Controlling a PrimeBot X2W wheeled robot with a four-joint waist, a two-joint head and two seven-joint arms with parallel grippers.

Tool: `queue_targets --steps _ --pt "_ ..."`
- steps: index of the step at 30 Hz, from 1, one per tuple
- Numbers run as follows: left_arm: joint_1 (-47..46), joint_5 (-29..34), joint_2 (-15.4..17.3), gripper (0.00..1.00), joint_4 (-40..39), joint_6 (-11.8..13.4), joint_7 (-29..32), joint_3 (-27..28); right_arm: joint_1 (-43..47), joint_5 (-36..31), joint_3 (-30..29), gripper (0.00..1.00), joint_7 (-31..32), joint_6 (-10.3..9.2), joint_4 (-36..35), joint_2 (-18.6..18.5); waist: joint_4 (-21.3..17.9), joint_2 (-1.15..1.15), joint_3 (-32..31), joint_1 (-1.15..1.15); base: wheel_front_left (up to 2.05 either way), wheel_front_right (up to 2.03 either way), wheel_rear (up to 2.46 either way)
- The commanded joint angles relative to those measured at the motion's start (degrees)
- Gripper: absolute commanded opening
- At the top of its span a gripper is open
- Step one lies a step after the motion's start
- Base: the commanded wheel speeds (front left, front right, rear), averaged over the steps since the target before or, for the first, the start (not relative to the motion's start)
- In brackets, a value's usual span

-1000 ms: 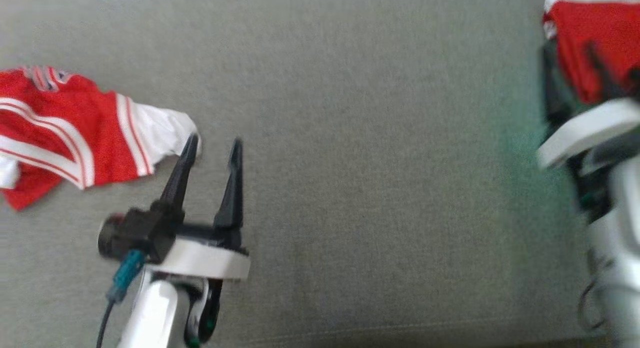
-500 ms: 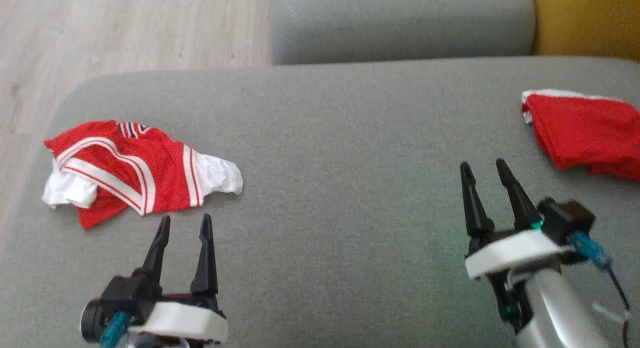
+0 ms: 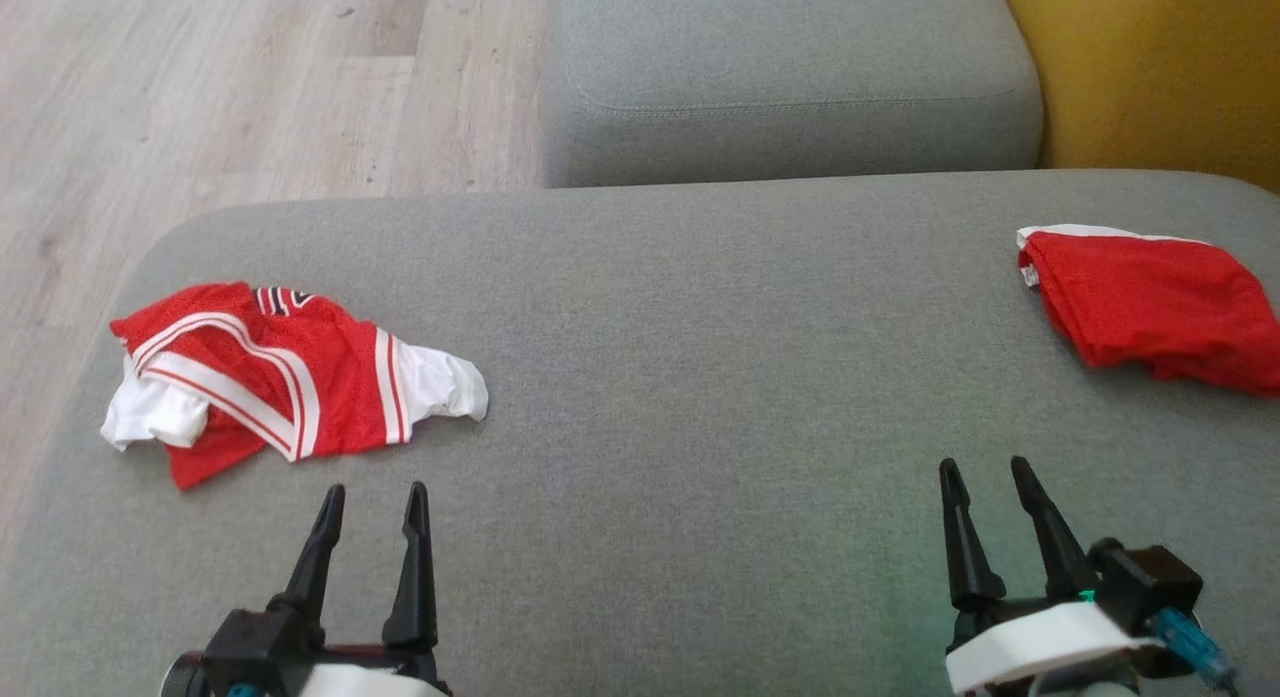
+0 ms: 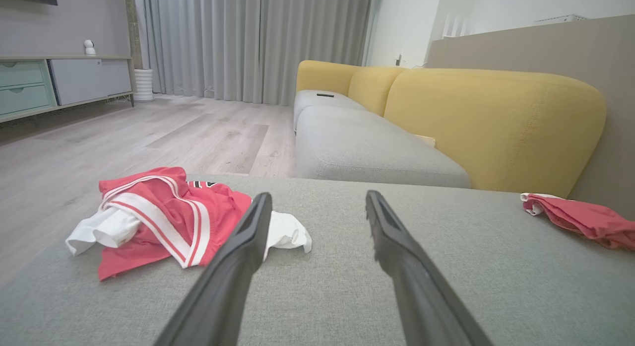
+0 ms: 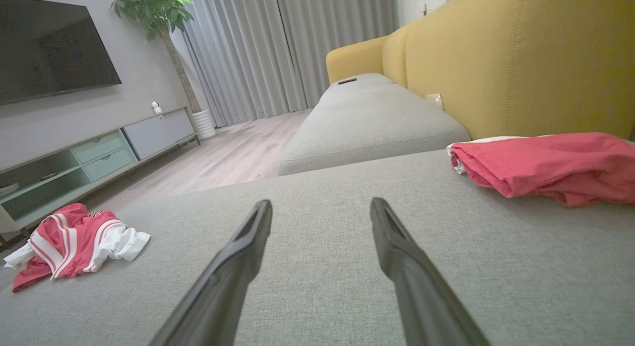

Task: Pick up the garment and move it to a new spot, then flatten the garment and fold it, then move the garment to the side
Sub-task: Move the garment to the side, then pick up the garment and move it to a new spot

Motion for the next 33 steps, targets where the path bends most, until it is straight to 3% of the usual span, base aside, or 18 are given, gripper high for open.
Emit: queue_targets --steps 1,25,33 --pt "-1.95 0.52 -0.18 1.00 -2.31 -0.32 -0.29 1.78 -1.45 -0.48 1.07 1.00 -0.61 0.22 -2.19 -0.14 -0.26 0.00 -0.10 0.00 0.00 0.00 0.00" --pt "-2.52 0.97 -0.18 1.00 -1.36 -0.69 -0.29 2.01 -1.47 0.14 1.82 1.00 -0.62 0.22 -1.73 -0.10 -1.25 0.00 0.37 0.00 0.00 0.00 0.00" --pt "-3.04 1.27 -0.18 1.00 -1.34 -0.83 -0.29 1.69 -0.88 0.32 2.16 1.00 -0.62 0.22 -1.99 -0.10 3.55 0.00 0.88 0.00 0.00 0.00 0.00"
